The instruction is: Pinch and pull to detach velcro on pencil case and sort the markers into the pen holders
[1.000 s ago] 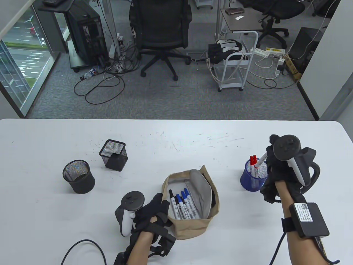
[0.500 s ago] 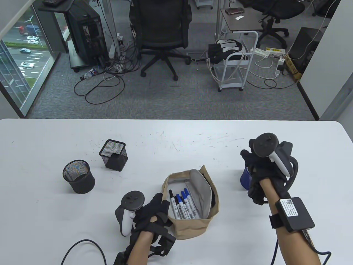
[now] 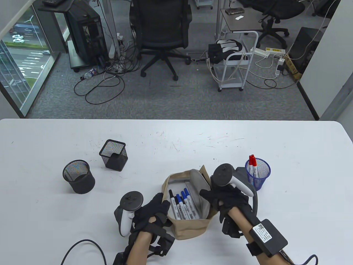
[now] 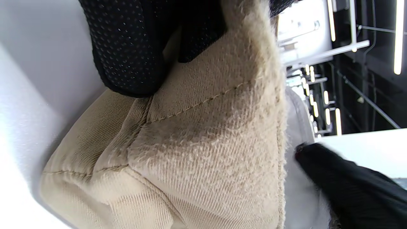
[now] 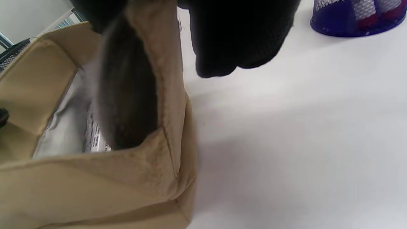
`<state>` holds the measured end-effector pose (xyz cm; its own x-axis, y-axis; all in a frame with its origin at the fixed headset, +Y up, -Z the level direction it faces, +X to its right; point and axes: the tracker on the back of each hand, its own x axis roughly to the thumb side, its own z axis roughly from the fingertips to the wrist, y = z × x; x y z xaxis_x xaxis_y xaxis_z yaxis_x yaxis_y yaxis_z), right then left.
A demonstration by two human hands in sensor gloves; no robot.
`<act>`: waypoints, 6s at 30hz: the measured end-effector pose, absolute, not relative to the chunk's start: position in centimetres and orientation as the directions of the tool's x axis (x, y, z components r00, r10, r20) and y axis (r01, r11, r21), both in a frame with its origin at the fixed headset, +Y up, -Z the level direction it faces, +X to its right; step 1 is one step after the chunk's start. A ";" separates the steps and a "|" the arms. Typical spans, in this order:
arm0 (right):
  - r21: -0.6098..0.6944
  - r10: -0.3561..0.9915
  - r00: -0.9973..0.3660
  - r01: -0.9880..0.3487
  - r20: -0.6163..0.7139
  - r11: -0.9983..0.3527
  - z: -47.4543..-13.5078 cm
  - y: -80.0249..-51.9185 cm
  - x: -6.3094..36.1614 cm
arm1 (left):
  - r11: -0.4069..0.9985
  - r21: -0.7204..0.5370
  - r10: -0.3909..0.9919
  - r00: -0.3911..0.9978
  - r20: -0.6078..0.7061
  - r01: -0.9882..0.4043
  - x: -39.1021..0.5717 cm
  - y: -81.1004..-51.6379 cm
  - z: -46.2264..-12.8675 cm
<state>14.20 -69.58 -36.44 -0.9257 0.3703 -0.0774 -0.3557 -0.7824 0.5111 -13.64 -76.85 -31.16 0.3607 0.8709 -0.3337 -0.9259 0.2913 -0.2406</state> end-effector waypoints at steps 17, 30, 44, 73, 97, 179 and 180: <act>0.343 0.392 -0.916 -0.397 -0.085 -0.852 -35.4 -70.1 15.1 | 0.612 -0.081 0.705 0.589 -0.395 -0.787 -14.4 -74.2 -31.1; 0.326 0.372 -0.926 -0.372 -0.063 -0.869 -34.9 -70.1 14.6 | 0.776 -0.233 0.541 0.808 -0.235 -0.587 -7.0 -62.7 -33.1; 0.326 0.361 -0.931 -0.358 -0.053 -0.875 -34.7 -70.3 14.4 | 0.704 -0.655 -0.029 0.910 -0.413 -0.274 -3.3 -73.7 -40.2; 0.321 0.354 -0.933 -0.353 -0.056 -0.879 -34.7 -70.4 14.1 | 0.774 -0.041 0.566 0.718 -0.406 -0.632 -16.4 -59.5 -41.3; 0.316 0.349 -0.936 -0.345 -0.044 -0.884 -34.6 -70.5 13.8 | 0.805 0.287 0.591 0.657 -0.468 -0.520 -29.4 -63.0 -46.4; 0.279 0.355 -0.934 -0.350 -0.034 -0.894 -34.2 -71.1 13.9 | 0.802 0.339 0.584 0.526 -0.618 -0.493 -37.0 -59.6 -38.6; 0.276 0.350 -0.936 -0.345 -0.032 -0.897 -34.1 -71.1 13.9 | 0.803 0.334 0.581 0.525 -0.622 -0.493 -37.3 -60.2 -38.7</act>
<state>13.88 -71.07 -34.10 -0.9361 0.3504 -0.0320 -0.3452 -0.8970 0.2760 -37.26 -60.19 -38.71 0.5246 0.5809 -0.6224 -0.4928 0.8033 0.3344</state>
